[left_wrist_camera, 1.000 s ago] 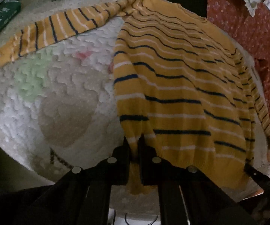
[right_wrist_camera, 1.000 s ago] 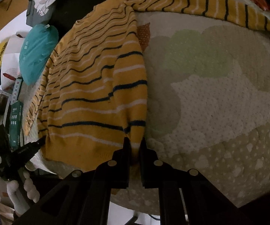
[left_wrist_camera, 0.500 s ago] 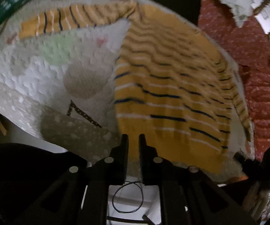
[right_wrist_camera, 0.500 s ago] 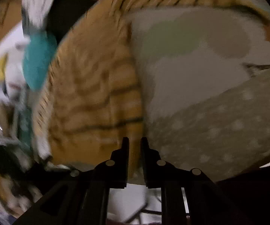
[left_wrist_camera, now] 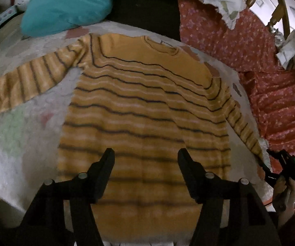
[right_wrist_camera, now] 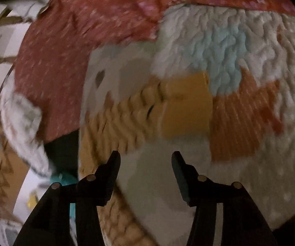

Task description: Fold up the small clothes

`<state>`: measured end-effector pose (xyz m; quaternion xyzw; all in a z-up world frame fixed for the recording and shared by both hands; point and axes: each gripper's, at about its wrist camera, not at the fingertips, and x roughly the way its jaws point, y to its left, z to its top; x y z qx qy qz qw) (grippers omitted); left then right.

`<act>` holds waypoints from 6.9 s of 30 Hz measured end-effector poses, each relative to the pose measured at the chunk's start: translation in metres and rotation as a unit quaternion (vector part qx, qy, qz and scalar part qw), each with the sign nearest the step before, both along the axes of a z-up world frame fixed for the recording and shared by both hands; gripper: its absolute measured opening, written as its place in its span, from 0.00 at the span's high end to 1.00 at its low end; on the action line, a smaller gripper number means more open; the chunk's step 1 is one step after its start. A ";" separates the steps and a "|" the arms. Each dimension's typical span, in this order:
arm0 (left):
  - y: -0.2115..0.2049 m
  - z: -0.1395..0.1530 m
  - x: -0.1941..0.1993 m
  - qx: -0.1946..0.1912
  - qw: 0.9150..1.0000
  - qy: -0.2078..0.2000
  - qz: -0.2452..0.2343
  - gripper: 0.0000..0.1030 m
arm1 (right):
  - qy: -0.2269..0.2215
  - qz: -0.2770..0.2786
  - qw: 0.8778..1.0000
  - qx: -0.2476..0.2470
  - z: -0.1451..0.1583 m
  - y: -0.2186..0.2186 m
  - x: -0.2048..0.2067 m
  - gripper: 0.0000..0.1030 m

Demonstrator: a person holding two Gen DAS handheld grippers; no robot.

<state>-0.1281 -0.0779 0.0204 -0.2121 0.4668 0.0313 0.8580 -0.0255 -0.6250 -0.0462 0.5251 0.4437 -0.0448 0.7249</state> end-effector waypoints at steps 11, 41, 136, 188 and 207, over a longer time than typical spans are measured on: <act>0.079 -0.022 0.041 -0.025 0.997 -0.019 0.077 0.39 | -0.012 0.079 0.958 -0.277 0.063 0.052 0.067 0.94; 0.241 -0.058 0.005 -0.223 0.933 -0.011 0.283 0.39 | -0.107 0.532 0.803 -0.246 0.007 0.610 0.113 0.58; 0.226 -0.078 0.057 -0.119 0.950 0.068 0.280 0.39 | -0.023 0.285 0.846 -0.450 0.024 0.380 0.183 0.59; 0.154 -0.098 -0.016 -0.113 0.986 0.065 0.101 0.39 | -0.006 0.329 0.931 -0.160 0.001 0.212 -0.028 0.51; 0.064 -0.119 -0.092 -0.173 0.983 0.064 0.017 0.23 | -0.064 0.382 0.920 -0.061 -0.028 0.242 -0.119 0.45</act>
